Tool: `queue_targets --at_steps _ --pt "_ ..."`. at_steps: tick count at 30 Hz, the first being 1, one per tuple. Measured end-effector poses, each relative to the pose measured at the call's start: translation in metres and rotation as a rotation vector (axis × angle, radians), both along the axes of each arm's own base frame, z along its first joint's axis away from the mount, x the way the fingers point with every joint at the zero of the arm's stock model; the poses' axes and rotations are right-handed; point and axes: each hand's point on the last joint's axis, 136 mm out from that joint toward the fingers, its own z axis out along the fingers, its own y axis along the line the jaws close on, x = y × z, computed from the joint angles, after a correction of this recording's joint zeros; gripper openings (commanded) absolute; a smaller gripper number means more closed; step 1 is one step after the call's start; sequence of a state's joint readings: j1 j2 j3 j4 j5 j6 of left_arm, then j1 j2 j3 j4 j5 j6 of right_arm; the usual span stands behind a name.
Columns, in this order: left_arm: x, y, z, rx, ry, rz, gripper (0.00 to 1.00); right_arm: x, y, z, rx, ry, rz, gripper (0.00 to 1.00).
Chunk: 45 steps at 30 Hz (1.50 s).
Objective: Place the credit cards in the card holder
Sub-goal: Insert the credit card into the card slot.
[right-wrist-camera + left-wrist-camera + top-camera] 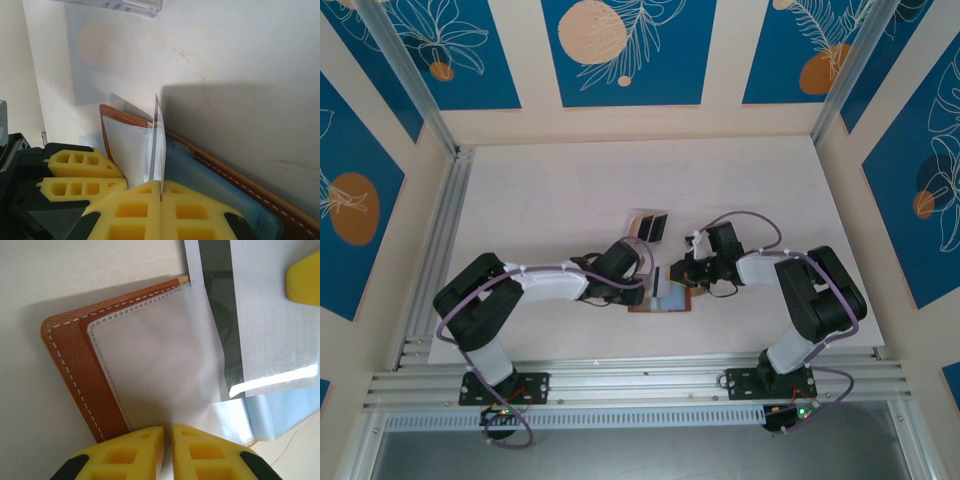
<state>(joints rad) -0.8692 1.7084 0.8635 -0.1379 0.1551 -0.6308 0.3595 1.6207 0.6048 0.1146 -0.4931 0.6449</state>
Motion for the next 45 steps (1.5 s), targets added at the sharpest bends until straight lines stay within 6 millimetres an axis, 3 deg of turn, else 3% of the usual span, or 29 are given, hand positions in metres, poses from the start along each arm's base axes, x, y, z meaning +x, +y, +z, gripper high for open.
queue_targets --at_steps 11,15,35,45 --pt "0.000 0.000 0.000 -0.004 0.005 0.013 0.15 0.001 0.008 0.012 0.129 0.049 -0.020 0.00" --pt "0.000 0.000 0.000 -0.006 0.005 0.015 0.15 -0.007 0.011 0.014 0.165 0.094 -0.006 0.00" --pt "0.000 0.000 0.000 -0.005 -0.002 0.016 0.15 -0.024 0.015 -0.006 0.133 0.160 0.029 0.00" --pt "0.000 0.000 0.000 -0.005 -0.002 0.016 0.15 -0.023 0.027 -0.007 0.116 0.147 0.079 0.00"
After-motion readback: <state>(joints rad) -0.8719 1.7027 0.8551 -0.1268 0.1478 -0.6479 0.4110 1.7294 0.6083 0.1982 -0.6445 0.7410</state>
